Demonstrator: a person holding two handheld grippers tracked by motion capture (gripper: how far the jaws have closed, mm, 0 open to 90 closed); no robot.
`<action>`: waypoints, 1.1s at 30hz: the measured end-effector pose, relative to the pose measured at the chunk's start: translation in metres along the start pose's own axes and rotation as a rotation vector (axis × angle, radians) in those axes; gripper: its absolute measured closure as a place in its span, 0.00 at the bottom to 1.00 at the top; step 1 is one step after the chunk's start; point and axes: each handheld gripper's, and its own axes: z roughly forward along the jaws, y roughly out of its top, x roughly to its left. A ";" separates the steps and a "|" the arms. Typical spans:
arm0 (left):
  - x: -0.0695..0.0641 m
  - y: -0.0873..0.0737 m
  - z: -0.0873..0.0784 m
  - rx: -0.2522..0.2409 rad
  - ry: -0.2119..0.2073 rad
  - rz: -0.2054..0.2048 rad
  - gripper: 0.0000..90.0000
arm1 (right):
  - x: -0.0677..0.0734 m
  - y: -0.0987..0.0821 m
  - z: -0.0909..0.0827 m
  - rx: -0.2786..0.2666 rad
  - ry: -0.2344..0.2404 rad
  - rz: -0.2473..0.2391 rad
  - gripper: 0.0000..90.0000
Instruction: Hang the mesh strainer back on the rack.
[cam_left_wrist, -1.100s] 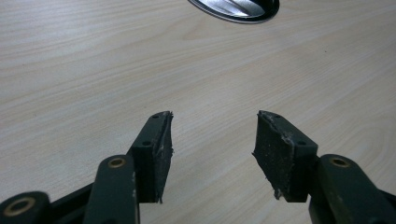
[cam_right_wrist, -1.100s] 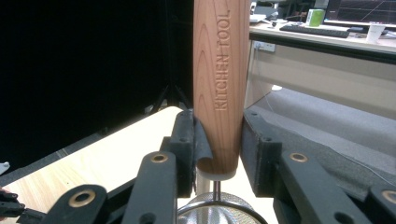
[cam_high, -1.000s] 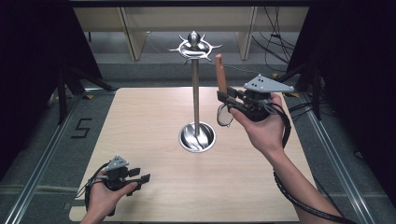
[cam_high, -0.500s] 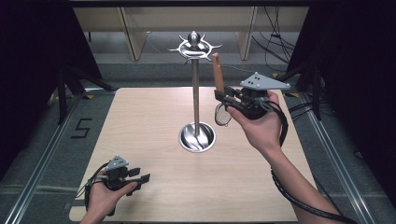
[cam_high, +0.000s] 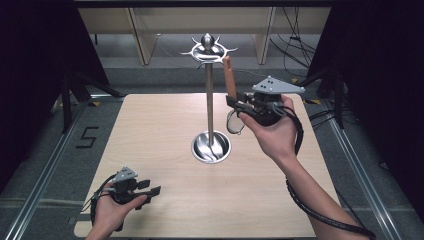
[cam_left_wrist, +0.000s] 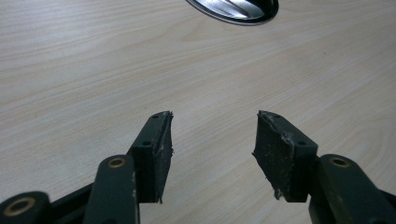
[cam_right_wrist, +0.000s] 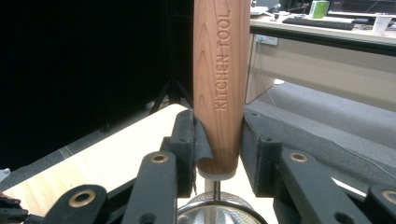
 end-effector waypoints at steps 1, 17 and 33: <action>0.000 0.000 0.000 0.000 0.000 0.000 0.50 | 0.000 0.000 0.001 0.009 0.004 0.006 0.77; 0.000 0.000 -0.001 0.005 -0.003 0.010 0.50 | 0.002 0.003 0.008 0.007 -0.025 -0.004 0.77; 0.001 0.001 -0.001 0.010 -0.002 0.023 0.50 | 0.003 0.001 0.018 0.026 -0.044 -0.016 0.77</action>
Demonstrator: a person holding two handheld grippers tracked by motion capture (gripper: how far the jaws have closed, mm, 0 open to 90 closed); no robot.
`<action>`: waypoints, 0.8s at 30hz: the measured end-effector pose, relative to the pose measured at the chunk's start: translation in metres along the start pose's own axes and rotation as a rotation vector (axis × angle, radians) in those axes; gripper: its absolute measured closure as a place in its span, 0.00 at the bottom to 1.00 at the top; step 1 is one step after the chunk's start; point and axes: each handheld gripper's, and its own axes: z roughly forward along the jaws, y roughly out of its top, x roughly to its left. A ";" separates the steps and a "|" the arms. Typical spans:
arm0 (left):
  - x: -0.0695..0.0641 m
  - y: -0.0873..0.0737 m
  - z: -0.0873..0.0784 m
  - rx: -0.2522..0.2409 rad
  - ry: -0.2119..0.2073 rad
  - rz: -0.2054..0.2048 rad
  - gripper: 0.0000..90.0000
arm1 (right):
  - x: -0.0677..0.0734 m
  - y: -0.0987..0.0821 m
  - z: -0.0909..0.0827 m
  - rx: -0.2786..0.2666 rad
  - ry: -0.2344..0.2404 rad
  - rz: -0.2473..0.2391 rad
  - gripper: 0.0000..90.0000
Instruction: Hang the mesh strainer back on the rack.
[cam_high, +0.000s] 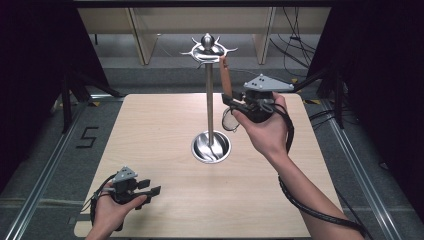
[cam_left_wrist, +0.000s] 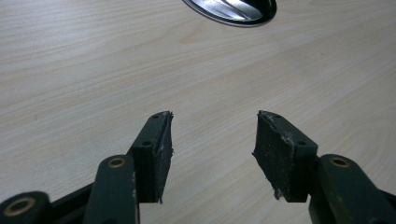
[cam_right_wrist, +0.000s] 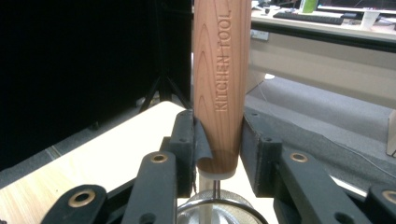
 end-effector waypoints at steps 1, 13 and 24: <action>0.000 0.000 0.000 0.001 0.000 -0.002 0.50 | 0.001 0.000 0.000 0.002 -0.001 0.010 0.77; -0.001 0.000 0.000 0.006 0.001 0.005 0.50 | 0.003 -0.003 0.006 0.032 0.008 -0.019 0.67; -0.001 0.000 0.001 -0.015 0.000 -0.014 0.50 | 0.001 -0.014 -0.014 0.111 0.001 -0.077 0.48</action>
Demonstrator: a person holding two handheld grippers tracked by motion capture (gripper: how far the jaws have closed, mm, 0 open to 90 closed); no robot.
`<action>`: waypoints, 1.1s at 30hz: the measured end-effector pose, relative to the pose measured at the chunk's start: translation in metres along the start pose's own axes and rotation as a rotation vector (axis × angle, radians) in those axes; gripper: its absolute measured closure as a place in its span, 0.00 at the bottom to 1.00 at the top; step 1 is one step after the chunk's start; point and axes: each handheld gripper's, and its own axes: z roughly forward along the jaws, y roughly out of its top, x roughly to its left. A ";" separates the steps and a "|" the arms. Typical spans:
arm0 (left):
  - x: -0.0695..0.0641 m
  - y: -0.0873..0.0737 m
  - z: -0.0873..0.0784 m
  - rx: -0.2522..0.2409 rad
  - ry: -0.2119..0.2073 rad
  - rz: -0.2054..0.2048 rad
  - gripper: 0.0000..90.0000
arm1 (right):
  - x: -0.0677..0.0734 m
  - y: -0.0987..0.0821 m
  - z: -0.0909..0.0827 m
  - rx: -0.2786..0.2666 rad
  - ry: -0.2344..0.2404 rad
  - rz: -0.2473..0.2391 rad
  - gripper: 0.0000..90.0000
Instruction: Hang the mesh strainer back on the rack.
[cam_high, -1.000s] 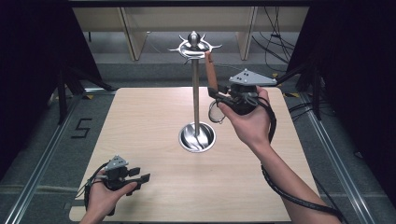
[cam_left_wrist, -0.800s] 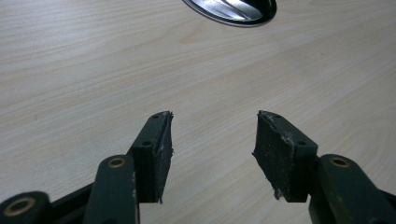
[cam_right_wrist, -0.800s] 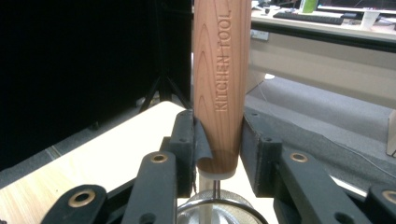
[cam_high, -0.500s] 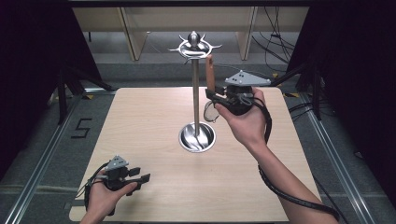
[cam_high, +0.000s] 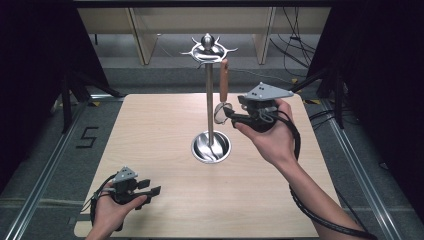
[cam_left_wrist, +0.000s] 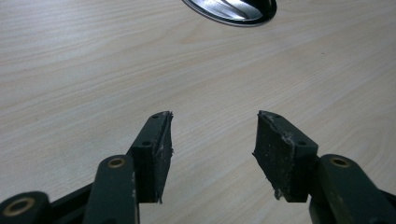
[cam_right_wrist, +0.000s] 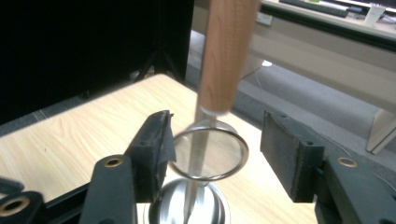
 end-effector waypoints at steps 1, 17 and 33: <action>0.001 0.000 -0.001 0.009 0.001 0.010 0.50 | -0.002 -0.003 -0.002 0.009 0.003 -0.007 0.48; 0.000 -0.001 0.002 0.015 0.012 -0.003 0.50 | -0.046 -0.071 -0.051 0.064 -0.042 0.063 0.48; 0.001 -0.002 0.002 0.031 0.014 0.005 0.49 | -0.083 -0.157 -0.070 0.165 -0.116 0.189 0.48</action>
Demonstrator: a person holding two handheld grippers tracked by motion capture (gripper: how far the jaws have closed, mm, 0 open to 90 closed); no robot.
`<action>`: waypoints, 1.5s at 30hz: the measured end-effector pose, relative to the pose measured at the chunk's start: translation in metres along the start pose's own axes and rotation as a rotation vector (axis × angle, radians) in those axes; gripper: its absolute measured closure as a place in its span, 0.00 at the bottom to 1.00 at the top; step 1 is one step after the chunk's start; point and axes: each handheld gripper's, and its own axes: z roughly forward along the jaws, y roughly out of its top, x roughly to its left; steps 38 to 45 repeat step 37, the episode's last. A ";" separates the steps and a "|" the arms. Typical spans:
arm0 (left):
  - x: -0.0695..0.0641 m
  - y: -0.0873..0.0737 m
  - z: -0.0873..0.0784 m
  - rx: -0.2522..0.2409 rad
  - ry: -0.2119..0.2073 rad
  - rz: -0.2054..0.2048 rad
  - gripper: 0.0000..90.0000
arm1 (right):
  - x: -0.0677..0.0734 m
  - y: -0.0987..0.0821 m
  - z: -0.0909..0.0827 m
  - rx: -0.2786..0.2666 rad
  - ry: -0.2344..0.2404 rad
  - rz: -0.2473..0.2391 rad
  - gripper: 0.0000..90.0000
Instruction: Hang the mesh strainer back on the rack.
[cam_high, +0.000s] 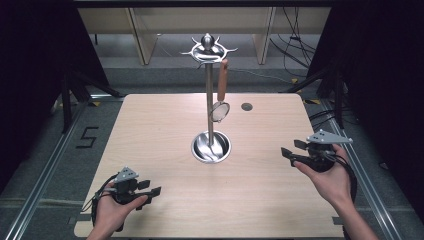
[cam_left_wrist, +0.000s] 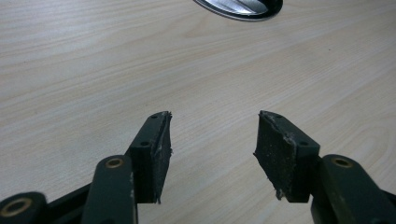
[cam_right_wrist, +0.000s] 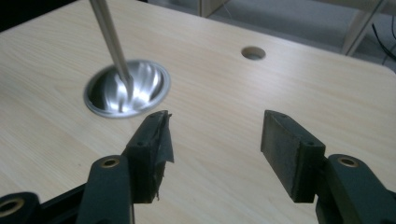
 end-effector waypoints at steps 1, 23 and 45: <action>0.000 0.000 0.001 -0.005 -0.002 -0.007 0.49 | -0.002 -0.003 0.000 0.010 0.002 0.016 0.48; 0.002 0.000 -0.001 0.023 0.006 0.015 0.48 | -0.064 -0.070 0.005 0.071 -0.128 0.169 0.48; 0.003 0.001 -0.001 0.030 0.004 0.018 0.48 | -0.068 -0.084 0.009 0.096 -0.134 0.165 0.47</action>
